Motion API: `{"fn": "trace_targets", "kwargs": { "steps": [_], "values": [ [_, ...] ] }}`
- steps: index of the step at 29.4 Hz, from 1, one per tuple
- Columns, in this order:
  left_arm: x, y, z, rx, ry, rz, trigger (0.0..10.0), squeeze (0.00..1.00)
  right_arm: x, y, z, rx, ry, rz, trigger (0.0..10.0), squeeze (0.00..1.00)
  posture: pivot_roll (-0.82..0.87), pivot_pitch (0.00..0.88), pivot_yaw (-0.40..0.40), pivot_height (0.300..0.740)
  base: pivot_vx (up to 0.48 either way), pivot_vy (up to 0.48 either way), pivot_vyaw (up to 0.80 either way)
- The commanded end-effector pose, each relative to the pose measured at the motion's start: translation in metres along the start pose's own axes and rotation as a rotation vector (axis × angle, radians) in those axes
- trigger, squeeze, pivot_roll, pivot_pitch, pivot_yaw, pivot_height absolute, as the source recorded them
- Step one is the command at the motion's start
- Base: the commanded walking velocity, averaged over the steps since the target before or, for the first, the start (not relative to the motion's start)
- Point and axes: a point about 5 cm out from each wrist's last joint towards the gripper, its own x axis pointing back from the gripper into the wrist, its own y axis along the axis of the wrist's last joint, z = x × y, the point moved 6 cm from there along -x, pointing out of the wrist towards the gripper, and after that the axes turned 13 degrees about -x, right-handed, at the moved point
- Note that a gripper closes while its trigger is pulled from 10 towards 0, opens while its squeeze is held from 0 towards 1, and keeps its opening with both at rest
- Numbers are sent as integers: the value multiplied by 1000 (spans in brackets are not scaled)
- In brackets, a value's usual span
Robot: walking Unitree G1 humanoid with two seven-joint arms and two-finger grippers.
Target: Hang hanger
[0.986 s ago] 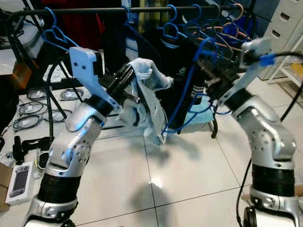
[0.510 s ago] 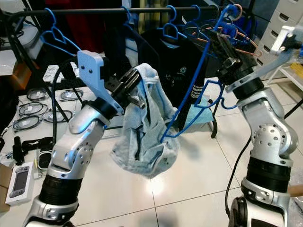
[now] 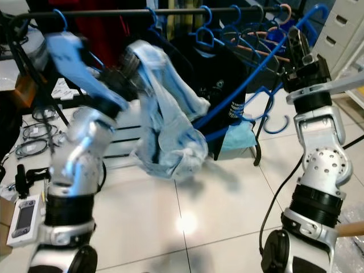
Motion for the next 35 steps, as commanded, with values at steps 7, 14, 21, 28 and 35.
{"fn": "trace_targets", "kwargs": {
  "steps": [7, 14, 21, 28, 35],
  "values": [
    [5, -8, 56, 94, 215, 33, 10000, 0, 0, 33, -2, -16, 7, -113, 0, 0, -75, 149, 41, 740, 0, 0, 0],
    [8, -16, 24, 73, 73, 64, 10000, 0, 1, 0, -8, 92, -18, 48, 0, 0, -73, 151, 42, 740, 0, 0, 0],
    [43, -79, 11, -227, -85, 287, 10000, 0, 37, -81, -53, 472, -143, 501, 10000, 0, -67, 150, 35, 740, 0, 0, 0],
    [80, -121, 47, -276, 10, 455, 10000, 0, 73, -101, -96, 541, -255, 627, 10000, 0, -51, 144, 21, 740, 0, 0, 227],
    [204, -195, 113, -263, 244, 854, 10000, 0, 168, -124, -160, 605, -445, 840, 10000, 0, -32, 136, 3, 740, 0, 0, 794]
  ]
}}
